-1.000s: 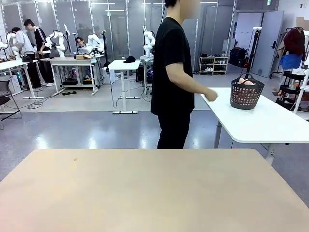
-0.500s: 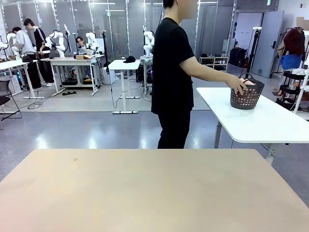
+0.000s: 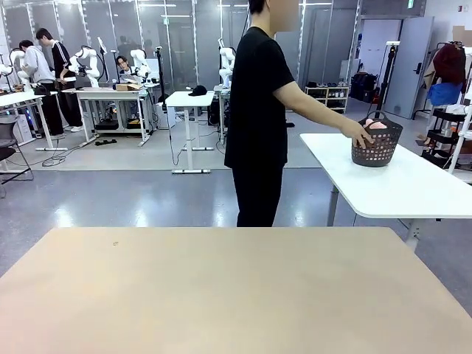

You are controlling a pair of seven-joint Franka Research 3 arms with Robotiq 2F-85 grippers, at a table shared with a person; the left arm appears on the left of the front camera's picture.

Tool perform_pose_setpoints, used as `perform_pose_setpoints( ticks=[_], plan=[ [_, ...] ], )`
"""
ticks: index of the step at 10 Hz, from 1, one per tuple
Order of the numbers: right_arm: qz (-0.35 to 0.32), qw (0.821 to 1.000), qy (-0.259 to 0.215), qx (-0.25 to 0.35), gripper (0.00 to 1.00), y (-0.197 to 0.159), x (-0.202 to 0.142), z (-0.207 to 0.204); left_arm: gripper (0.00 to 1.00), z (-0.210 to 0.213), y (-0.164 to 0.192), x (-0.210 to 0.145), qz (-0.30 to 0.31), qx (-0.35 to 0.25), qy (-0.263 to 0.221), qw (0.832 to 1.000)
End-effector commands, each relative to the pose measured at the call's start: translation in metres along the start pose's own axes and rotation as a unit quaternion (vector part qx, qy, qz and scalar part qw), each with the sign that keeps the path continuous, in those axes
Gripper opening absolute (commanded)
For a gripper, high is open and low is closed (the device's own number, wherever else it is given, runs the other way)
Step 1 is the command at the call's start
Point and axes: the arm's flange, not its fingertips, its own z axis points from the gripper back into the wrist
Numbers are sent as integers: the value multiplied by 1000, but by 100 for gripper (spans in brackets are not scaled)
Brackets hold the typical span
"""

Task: Fold the towel.
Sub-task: Grab the top end of the 100 cm Hotel Towel extended by the human.

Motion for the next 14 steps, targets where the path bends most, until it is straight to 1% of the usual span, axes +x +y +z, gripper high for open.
perform_pose_setpoints(
  ticks=[1,14],
  plan=[
    [12,1000,-5,6,100,-1,3,0,100,0,0,4,-10,-12,-1,1000],
    [12,1000,-5,6,100,-1,3,0,100,0,0,4,-10,-12,-1,1000]
  ],
)
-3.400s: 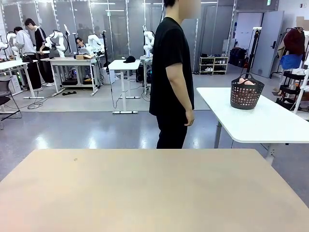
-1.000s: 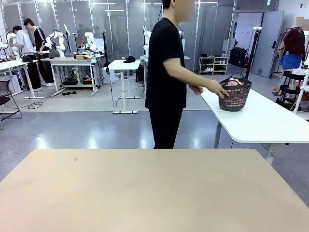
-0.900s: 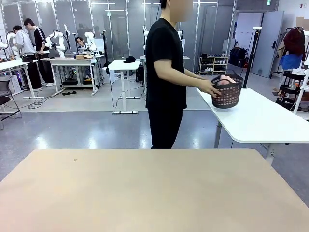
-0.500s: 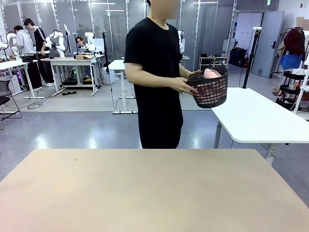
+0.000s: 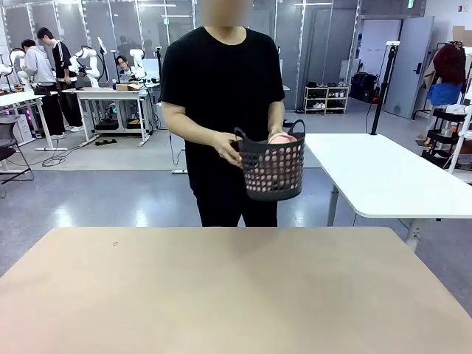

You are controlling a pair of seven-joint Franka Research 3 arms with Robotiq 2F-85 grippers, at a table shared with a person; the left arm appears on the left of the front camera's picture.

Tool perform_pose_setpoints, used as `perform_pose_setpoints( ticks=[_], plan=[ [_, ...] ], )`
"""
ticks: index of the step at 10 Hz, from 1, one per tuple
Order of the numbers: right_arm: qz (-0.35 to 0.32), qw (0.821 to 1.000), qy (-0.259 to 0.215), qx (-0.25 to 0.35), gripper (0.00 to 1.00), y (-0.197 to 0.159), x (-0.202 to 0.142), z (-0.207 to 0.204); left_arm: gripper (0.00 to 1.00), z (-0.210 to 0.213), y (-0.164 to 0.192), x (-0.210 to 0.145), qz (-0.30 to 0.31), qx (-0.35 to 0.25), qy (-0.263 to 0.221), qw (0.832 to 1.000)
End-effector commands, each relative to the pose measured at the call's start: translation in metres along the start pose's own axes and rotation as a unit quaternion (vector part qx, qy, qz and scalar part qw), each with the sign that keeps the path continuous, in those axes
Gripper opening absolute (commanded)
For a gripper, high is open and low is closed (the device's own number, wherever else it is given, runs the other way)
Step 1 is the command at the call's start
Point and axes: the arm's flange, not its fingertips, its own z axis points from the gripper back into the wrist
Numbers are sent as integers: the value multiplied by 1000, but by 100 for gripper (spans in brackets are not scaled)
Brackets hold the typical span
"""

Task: Fold the towel.
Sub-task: Grab the top end of the 100 cm Hotel Towel extended by the human.

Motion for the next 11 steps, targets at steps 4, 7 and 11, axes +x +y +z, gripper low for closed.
perform_pose_setpoints(
  ticks=[4,7,11],
  plan=[
    [12,1000,-5,5,100,-1,3,0,100,0,0,4,-10,-12,-2,1000],
    [12,1000,-5,5,100,-1,3,0,100,0,0,4,-10,-12,-2,1000],
    [12,1000,-5,5,100,-1,3,0,100,0,0,4,-10,-12,-2,1000]
  ],
)
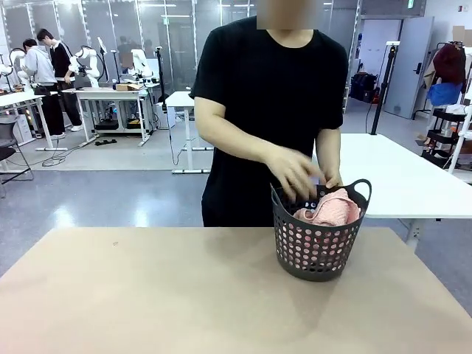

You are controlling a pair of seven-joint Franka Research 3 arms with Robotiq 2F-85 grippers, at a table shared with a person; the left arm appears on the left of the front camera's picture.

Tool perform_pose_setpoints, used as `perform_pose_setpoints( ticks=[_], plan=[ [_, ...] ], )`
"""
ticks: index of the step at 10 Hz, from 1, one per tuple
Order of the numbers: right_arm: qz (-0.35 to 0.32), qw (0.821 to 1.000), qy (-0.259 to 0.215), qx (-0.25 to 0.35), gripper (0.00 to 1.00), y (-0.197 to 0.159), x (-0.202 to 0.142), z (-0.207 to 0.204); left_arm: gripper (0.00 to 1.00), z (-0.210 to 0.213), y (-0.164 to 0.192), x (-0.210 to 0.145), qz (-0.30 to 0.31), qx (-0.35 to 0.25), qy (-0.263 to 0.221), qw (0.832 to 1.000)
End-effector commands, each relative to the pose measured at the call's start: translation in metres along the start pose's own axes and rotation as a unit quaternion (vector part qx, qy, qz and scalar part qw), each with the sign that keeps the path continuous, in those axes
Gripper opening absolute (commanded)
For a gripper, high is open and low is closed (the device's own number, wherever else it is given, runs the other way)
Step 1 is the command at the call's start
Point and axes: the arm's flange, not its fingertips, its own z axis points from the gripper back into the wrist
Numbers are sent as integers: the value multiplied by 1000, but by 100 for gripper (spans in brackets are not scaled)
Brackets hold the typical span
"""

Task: Fold the towel.
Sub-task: Grab the top end of the 100 cm Hotel Towel extended by the human.

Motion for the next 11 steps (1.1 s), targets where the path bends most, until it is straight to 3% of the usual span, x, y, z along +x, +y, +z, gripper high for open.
perform_pose_setpoints(
  ticks=[1,11],
  plan=[
    [12,1000,-4,6,100,-1,2,0,100,0,0,4,-10,-11,-2,1000],
    [12,1000,-4,6,100,-1,2,0,100,0,0,4,-10,-11,-2,1000]
  ],
)
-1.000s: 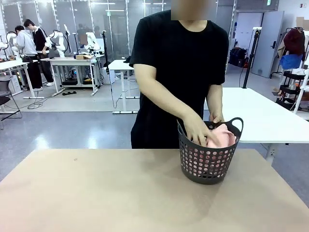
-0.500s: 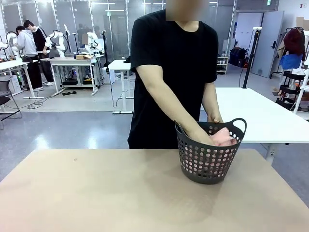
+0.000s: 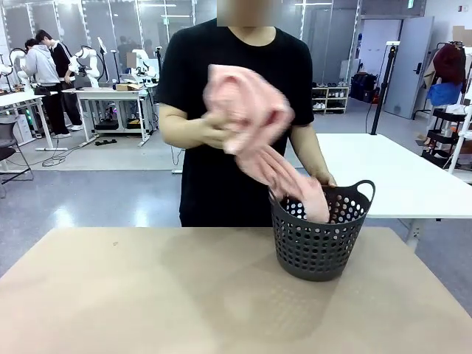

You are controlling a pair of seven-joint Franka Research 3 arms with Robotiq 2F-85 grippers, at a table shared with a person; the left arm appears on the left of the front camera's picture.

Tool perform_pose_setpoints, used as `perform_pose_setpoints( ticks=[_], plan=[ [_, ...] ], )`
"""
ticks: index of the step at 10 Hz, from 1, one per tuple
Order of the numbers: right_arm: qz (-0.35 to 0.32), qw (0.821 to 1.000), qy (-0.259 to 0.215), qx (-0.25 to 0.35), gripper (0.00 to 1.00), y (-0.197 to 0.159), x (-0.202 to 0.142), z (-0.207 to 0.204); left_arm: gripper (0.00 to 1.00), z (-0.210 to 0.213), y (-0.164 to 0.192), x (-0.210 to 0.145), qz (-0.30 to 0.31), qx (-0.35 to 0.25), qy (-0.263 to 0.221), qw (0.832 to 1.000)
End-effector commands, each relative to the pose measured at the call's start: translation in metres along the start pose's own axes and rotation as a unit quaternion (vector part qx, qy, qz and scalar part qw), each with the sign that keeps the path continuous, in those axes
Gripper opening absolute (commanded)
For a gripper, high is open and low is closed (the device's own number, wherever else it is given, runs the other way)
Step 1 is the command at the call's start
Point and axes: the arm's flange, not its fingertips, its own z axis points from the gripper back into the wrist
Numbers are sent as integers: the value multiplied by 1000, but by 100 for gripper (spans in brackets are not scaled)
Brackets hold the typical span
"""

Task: Fold the towel.
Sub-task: Grab the top end of the 100 cm Hotel Towel extended by the human.

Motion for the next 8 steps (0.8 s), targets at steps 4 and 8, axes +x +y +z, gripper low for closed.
perform_pose_setpoints(
  ticks=[4,8],
  plan=[
    [11,1000,-5,6,100,-1,2,1,100,0,0,4,-10,-11,-2,1000],
    [11,1000,-5,6,100,-1,2,1,100,0,0,4,-10,-11,-2,1000]
  ],
)
